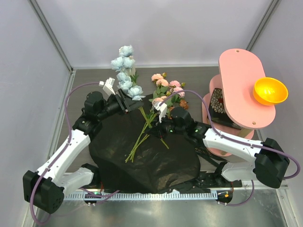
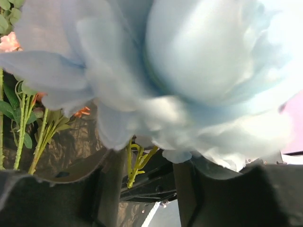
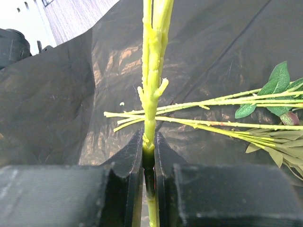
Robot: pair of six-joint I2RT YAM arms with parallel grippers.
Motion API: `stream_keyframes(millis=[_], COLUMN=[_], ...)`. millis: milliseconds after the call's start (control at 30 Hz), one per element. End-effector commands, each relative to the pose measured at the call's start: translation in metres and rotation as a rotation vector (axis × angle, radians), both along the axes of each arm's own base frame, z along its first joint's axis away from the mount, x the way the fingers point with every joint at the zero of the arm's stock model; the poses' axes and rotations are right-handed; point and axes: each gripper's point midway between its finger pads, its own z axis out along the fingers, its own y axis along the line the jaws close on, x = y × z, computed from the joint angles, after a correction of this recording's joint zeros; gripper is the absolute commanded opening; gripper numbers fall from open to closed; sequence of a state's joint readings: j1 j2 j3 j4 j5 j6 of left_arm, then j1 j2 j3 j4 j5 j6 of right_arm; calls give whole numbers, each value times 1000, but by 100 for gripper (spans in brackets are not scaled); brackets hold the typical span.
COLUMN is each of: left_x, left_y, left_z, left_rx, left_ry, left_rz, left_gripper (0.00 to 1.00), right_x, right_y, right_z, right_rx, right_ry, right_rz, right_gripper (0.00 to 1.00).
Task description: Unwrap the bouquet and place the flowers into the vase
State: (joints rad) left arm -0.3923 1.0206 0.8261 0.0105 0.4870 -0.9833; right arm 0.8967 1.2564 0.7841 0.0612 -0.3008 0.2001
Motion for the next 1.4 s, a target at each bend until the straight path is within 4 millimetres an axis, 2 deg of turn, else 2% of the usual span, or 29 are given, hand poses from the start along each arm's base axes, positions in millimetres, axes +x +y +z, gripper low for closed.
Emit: stream_keyframes(millis=[0,33,100,133,167,200,233,267,300,333,367,400,433,467,500,533,567,633,667,767,867,967,1033,1067,1133,1167,1233,1367], left_x=[-6,-5,1,6,14,21,33,43,53,63,76,89,97,107,116,130,135,156,158,180,199,215,223,224,235,236,243,252], left_y=[-5,-5,-4,-2,1,6,19,29,40,52,69,83,89,103,115,118,124,137,141,151,154,159,162,164,164,165,164,160], left_z=[37,38,42,38,31,39,31,33,46,51,73,80,95,123,138,140,166,181,205,231,247,254,257,265,262,269,270,270], left_rx=[-7,0,28,59,112,143,212,261,309,338,351,375,366,362,380,399,389,427,418,477,518,547,545,534,539,529,522,510], left_ry=[-143,-152,-184,-169,-178,-201,-174,-191,-238,-248,-290,-312,-353,-399,-445,-447,-497,-546,-595,-655,-698,-712,-730,-750,-746,-757,-760,-768], left_rz=[-70,-69,-64,-40,-23,19,103,166,225,292,399,452,488,577,629,659,701,781,814,877,896,935,954,970,972,980,984,978], left_gripper=[43,33,20,4,0,0,0,0,0,0,0,0,0,0,0,0,0,0,0,0,0,0,0,0,0,0,0,0], right_x=[-5,-4,-3,3,7,10,27,33,38,48,50,47,49,43,37,32,25,13,10,0,-6,-8,-6,-5,-3,-3,-2,0], right_y=[5,5,3,1,-2,-7,-17,-26,-40,-56,-70,-82,-95,-105,-112,-116,-117,-127,-131,-142,-146,-149,-152,-154,-155,-155,-153,-151], right_z=[21,23,23,24,25,24,24,28,26,26,36,31,34,49,44,46,45,46,47,44,46,50,55,55,59,60,60,53], right_rx=[32,31,22,14,7,-11,-44,-54,-98,-132,-125,-151,-153,-108,-110,-84,-66,-19,-6,2,3,-11,-21,-30,-31,-35,-37,-50], right_ry=[-60,-63,-65,-71,-74,-49,-65,-65,-51,-66,-82,-64,-78,-90,-76,-64,-50,-24,-18,10,15,-5,-23,-28,-41,-43,-47,-44], right_rz=[64,66,52,17,-10,-57,-173,-236,-320,-420,-479,-520,-578,-598,-603,-605,-591,-599,-605,-619,-607,-596,-606,-611,-614,-614,-611,-608], right_gripper=[1,1,1,2,12,51,62,70,78,80,85,87,88,89,89,88,88,87,87,86,86,86,86,85,85,86,86,85])
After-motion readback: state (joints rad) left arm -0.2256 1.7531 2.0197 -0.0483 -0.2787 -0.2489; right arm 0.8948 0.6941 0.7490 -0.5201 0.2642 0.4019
